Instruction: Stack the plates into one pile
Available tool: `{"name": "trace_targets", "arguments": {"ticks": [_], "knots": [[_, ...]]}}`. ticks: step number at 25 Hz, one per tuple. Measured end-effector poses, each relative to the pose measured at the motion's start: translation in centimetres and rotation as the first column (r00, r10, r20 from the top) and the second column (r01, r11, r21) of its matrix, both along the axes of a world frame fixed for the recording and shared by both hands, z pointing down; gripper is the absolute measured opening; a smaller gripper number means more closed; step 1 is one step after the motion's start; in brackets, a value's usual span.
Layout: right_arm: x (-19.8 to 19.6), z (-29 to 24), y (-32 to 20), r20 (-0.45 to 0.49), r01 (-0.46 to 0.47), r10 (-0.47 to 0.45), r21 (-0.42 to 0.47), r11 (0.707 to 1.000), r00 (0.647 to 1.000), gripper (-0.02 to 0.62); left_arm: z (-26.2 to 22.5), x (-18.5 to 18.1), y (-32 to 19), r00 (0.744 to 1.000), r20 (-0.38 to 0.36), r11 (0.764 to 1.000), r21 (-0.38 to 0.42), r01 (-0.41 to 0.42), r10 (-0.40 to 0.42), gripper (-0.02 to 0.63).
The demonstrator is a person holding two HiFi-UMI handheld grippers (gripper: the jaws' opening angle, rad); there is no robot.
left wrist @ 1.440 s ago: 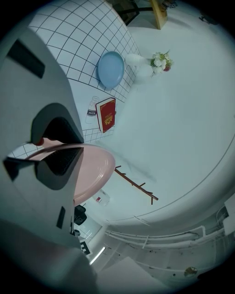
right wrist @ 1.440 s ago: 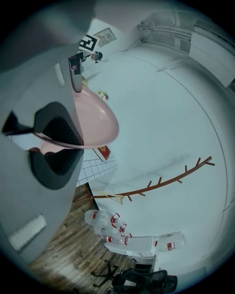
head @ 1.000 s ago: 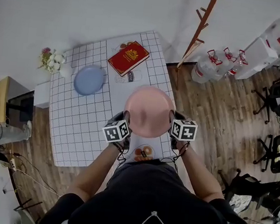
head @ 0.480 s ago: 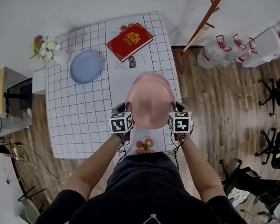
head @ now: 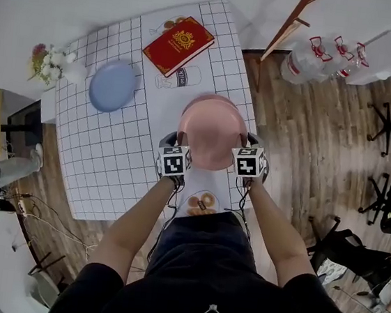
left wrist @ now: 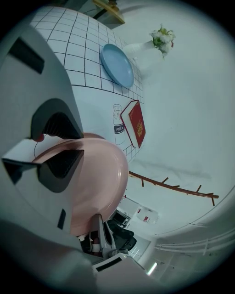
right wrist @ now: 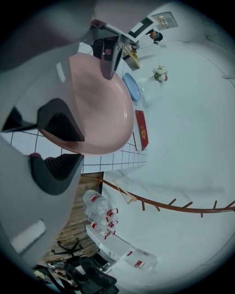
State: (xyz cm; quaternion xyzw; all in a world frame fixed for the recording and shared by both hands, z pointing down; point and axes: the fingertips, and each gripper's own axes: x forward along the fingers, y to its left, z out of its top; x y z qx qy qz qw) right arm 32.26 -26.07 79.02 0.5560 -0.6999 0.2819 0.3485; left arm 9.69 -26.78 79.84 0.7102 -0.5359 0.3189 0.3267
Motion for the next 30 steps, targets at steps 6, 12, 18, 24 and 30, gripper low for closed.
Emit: {"name": "trace_targets", "arguments": {"ticks": [6, 12, 18, 24, 30], "knots": [[0.2, 2.6, -1.6, -0.042, 0.001, -0.001, -0.008, 1.000, 0.999, 0.097, 2.1, 0.3, -1.8, 0.998, 0.055, 1.000, 0.003, -0.010, 0.010, 0.067], [0.1, 4.5, -2.7, -0.097, 0.014, -0.015, -0.014, 1.000, 0.995, 0.106, 3.6, 0.4, -2.7, 0.995, 0.101, 1.000, -0.011, -0.019, 0.020, 0.067], [0.2, 6.0, -3.0, -0.149, 0.023, -0.027, -0.031, 0.999, 0.988, 0.115, 4.6, 0.5, -3.2, 0.988, 0.153, 0.999, -0.012, -0.033, 0.034, 0.077], [0.0, 7.1, -3.0, -0.151, 0.030, -0.037, -0.045, 0.999, 0.988, 0.115, 5.0, 0.3, -3.5, 0.983, 0.180, 0.999, -0.015, -0.038, 0.040, 0.077], [0.2, 7.0, -3.2, -0.153, 0.025, -0.032, -0.047, 0.999, 0.988, 0.151, 5.4, -0.4, -3.4, 0.979, 0.201, 0.999, -0.028, -0.033, 0.038, 0.083]]}}
